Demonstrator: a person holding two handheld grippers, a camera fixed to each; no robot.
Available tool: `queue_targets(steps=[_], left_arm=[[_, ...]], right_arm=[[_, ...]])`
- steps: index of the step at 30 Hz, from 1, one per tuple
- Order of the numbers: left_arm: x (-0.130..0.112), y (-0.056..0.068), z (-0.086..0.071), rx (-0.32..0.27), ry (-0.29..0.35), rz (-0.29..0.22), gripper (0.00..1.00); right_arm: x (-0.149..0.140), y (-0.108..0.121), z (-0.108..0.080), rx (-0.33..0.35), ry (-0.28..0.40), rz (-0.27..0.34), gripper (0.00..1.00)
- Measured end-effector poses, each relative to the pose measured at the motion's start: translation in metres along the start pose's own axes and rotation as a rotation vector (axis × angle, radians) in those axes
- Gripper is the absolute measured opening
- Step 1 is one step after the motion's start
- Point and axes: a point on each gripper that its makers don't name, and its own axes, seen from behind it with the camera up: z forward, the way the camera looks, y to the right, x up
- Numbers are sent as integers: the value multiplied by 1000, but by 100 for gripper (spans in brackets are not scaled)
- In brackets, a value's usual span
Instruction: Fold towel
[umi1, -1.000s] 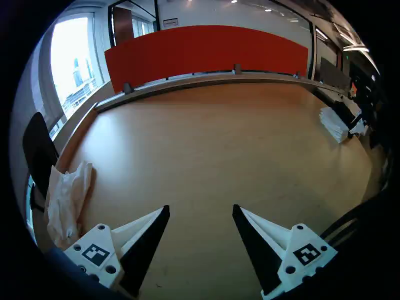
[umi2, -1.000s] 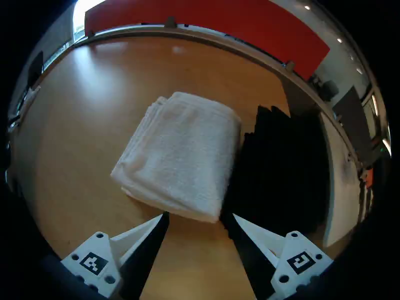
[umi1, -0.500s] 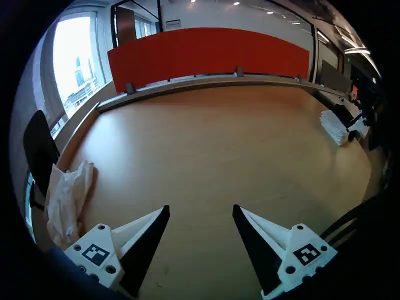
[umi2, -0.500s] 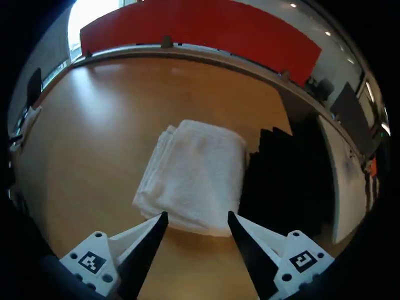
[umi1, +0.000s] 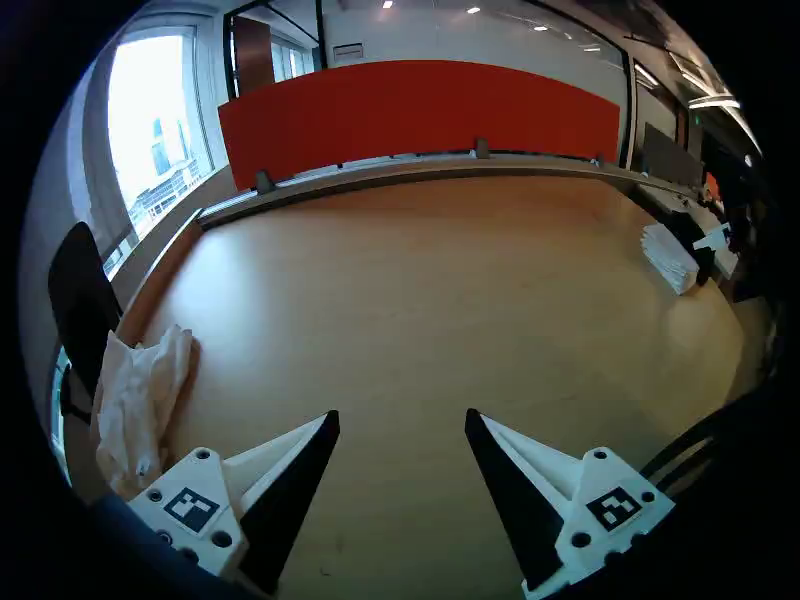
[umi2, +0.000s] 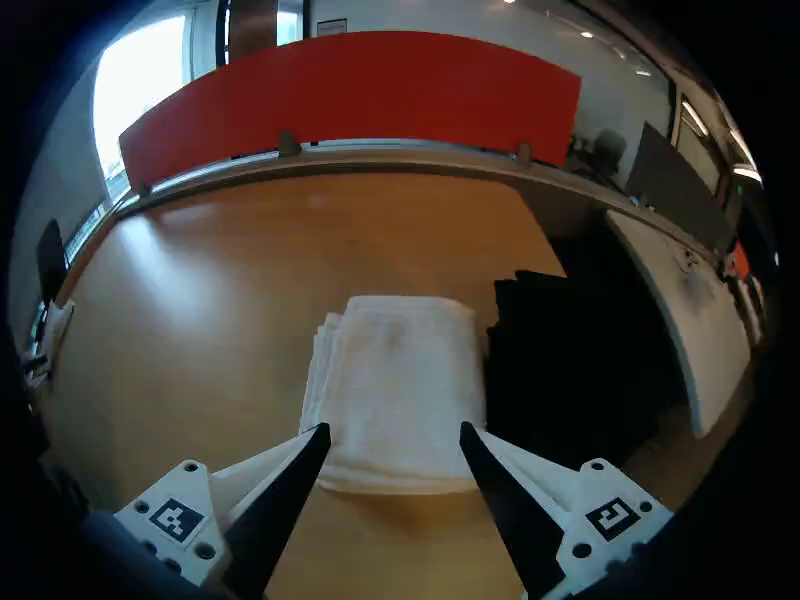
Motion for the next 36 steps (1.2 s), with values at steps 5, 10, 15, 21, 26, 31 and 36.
queue_targets(steps=[5,10,15,21,26,31,36], left_arm=[[1,-1,0,1,5,-5,93],[3,-1,-1,1,11,-11,93],[4,-1,-2,3,16,-17,93],[7,-2,-3,8,25,-26,93],[11,-4,-4,15,34,-33,93],[15,-7,-6,21,44,-44,93],[19,-10,-7,27,54,-55,93]], right_arm=[[15,-7,-5,-3,62,36,100],[32,-12,-10,-20,132,63,100],[40,-13,-13,-41,168,71,100],[52,-20,-19,-46,222,70,100],[73,-25,-29,-50,307,62,100],[92,-24,-40,-84,395,62,100],[102,-23,-47,-111,452,63,100]])
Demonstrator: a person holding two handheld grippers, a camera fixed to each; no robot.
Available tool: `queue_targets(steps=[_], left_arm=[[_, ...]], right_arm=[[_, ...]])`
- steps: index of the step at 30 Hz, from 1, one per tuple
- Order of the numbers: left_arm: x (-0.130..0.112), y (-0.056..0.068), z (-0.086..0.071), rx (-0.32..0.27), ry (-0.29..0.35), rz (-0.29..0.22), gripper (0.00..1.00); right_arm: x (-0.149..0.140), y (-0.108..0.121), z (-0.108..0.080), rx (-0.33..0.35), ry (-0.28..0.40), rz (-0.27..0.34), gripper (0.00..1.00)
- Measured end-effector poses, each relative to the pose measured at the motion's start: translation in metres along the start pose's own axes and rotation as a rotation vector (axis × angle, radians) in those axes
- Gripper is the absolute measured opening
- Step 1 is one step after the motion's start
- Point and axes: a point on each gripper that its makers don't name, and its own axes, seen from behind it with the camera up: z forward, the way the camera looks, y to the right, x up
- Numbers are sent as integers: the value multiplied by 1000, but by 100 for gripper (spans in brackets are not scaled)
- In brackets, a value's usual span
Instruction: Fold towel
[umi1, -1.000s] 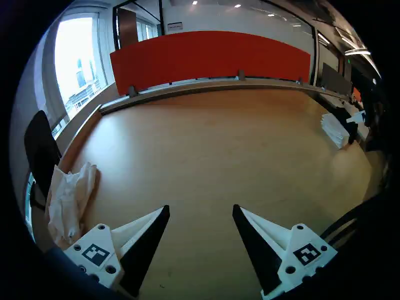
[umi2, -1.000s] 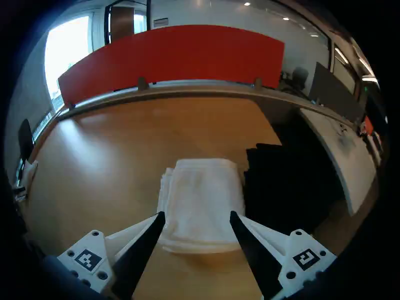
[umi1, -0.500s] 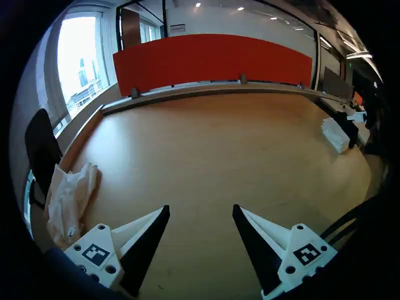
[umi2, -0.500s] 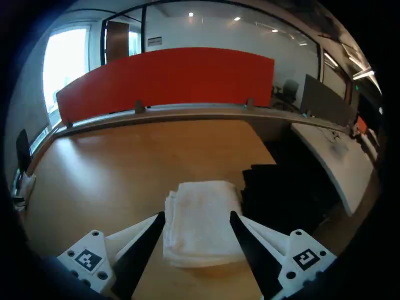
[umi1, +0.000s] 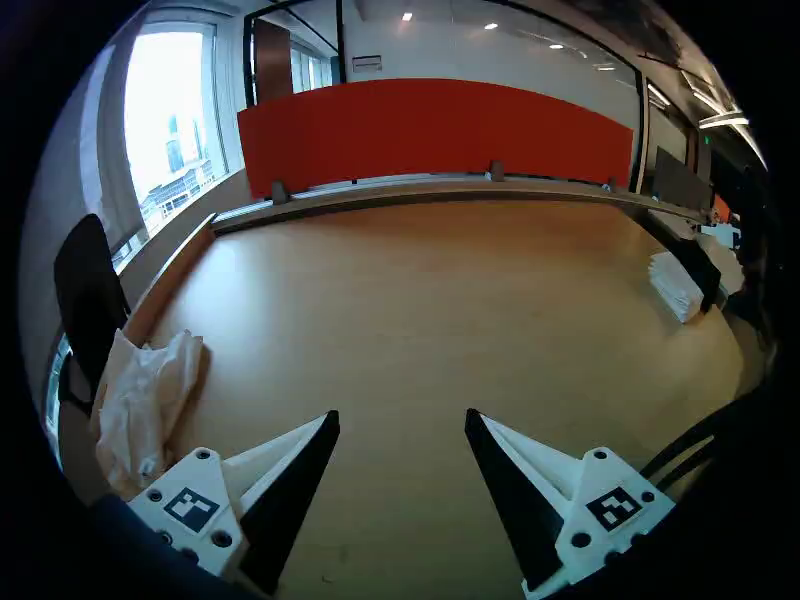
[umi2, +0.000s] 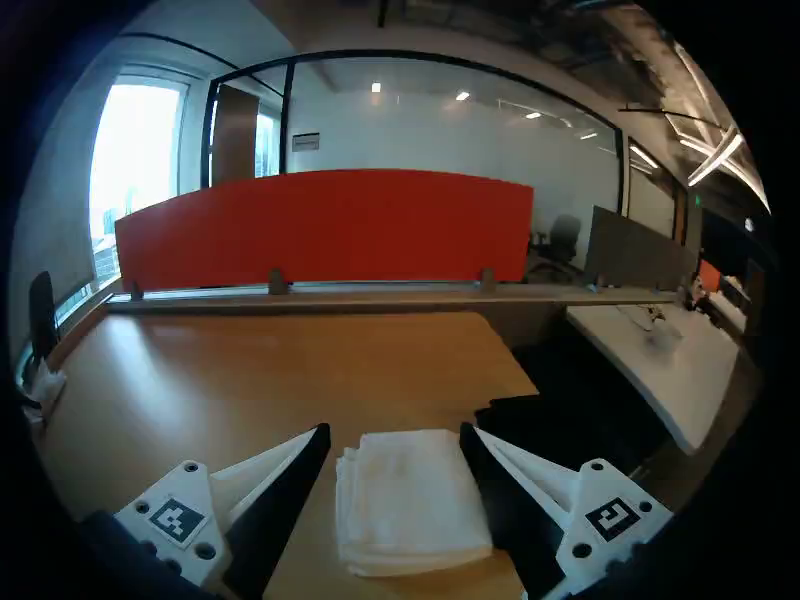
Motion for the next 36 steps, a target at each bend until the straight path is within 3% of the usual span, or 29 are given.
queue_targets(steps=[9,18,27,36], left_arm=[[6,-5,-2,10,14,-11,93],[14,-8,-2,16,36,-42,93],[45,-18,-3,45,127,-74,93],[81,-42,-7,95,240,-126,93]], right_arm=[[20,-6,-5,-19,82,3,100],[56,-15,-18,-27,230,17,100],[61,-32,-23,-4,253,-17,100],[68,-53,-29,22,252,-27,100]])
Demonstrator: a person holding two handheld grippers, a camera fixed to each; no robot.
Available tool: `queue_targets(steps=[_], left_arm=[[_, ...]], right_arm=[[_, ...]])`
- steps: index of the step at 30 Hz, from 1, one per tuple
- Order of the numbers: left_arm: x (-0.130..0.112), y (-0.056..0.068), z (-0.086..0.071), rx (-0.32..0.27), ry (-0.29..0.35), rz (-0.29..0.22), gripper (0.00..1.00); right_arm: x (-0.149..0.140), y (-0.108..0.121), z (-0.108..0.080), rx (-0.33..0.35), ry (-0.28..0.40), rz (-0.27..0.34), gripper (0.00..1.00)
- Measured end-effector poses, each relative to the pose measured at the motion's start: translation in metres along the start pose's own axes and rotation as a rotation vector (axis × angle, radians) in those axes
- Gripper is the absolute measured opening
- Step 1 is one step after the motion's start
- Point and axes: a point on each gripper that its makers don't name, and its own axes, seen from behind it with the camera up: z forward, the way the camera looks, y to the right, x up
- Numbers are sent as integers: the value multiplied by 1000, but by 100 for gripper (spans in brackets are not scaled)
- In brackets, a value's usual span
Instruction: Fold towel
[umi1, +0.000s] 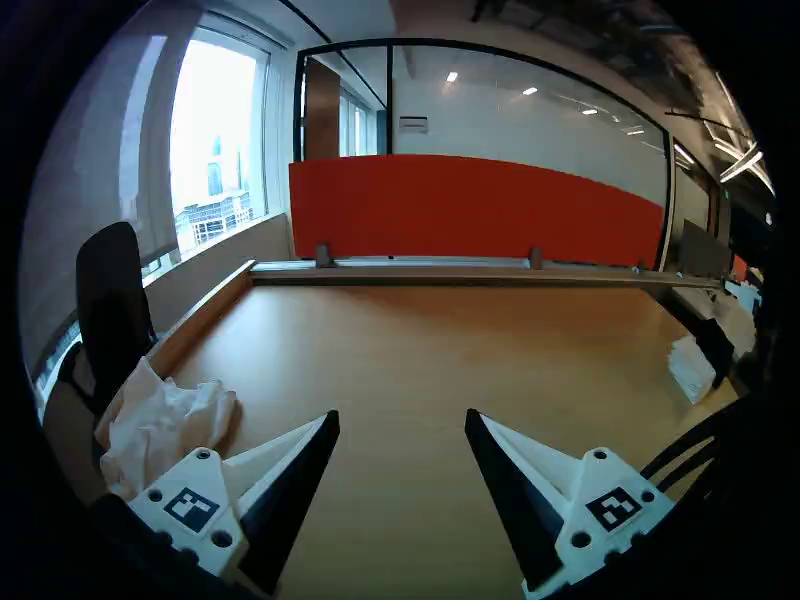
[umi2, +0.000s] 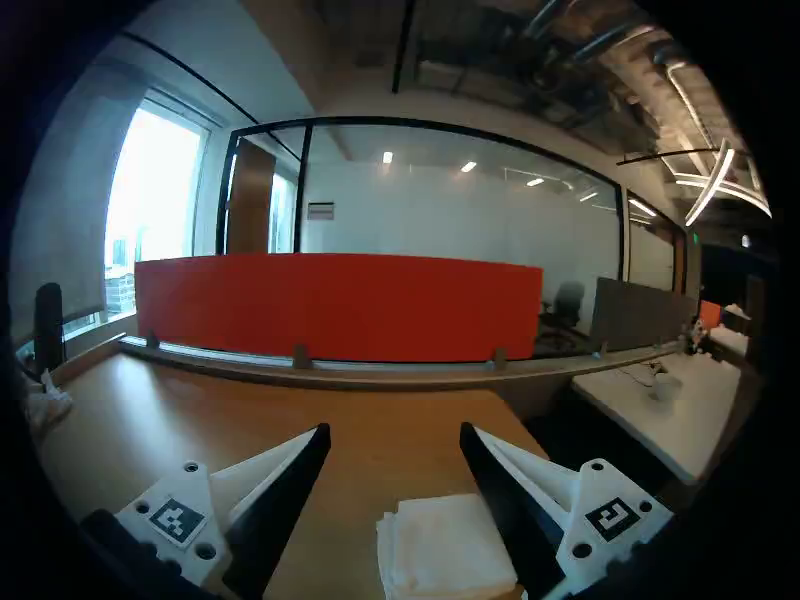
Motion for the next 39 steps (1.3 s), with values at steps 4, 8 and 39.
queue_targets(steps=[4,8,39], left_arm=[[16,-6,1,13,48,-21,93],[31,-13,4,23,92,-28,93],[122,-30,27,-11,302,-26,93]], right_arm=[[8,-7,-2,5,11,-4,100],[14,-16,-3,7,12,0,100],[63,-140,1,83,81,62,100]])
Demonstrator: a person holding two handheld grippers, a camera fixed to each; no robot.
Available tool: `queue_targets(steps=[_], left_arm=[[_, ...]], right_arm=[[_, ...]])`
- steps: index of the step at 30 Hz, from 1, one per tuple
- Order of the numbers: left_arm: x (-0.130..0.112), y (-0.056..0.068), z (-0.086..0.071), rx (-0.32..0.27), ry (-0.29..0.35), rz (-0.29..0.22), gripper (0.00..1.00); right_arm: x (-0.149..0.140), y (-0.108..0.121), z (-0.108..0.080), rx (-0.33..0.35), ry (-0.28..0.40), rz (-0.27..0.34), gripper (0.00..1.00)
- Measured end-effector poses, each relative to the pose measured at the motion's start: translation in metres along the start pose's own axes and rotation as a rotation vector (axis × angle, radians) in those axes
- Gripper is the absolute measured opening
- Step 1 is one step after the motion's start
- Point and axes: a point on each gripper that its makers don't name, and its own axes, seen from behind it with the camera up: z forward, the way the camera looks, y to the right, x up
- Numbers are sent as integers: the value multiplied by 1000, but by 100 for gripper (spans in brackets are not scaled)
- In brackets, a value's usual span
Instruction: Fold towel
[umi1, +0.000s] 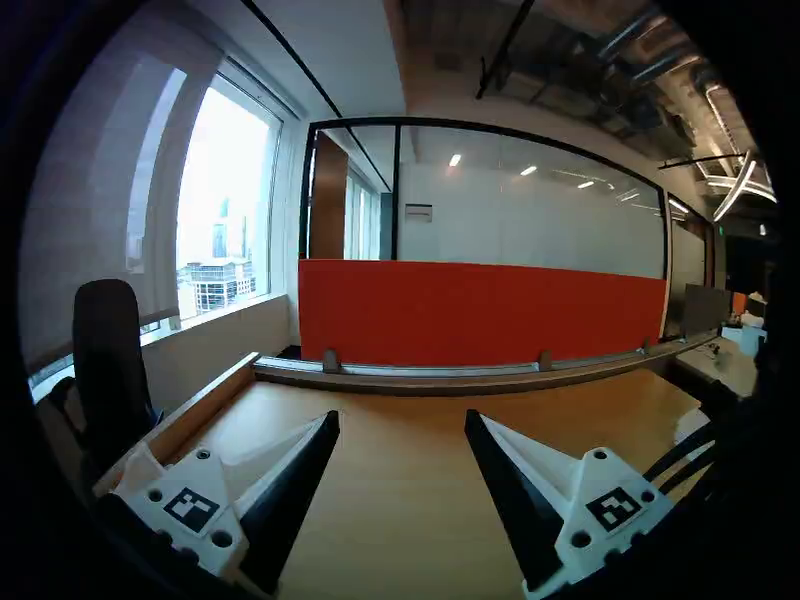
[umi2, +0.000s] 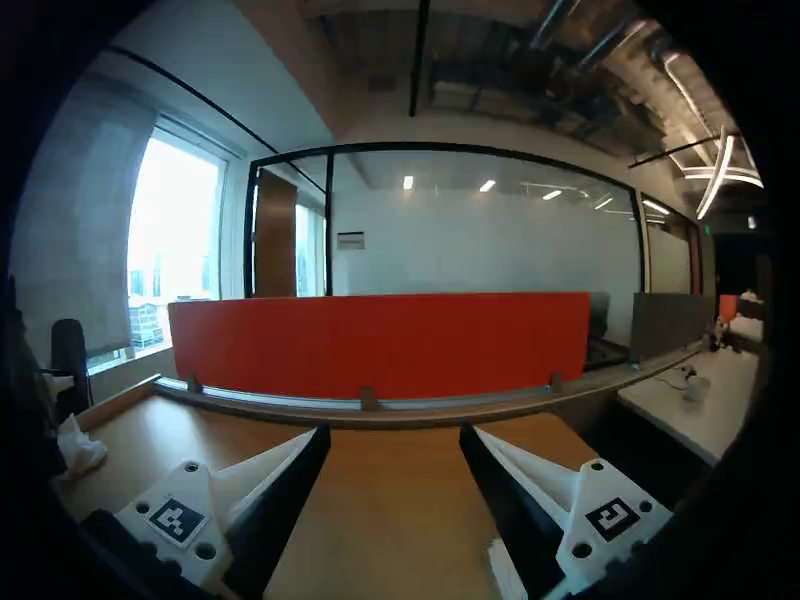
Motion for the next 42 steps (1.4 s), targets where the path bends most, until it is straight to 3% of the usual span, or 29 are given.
queue_targets(steps=[15,24,33,42], left_arm=[[-6,-4,3,8,18,-2,93],[-31,4,4,-11,16,12,93],[-55,18,4,-35,60,44,93],[-73,21,1,-38,112,38,93]], right_arm=[[2,-16,-2,8,-13,-2,100],[1,-21,-11,2,-13,-15,100],[-10,-20,-21,-10,-6,1,100],[-8,-16,-27,-31,30,7,100]])
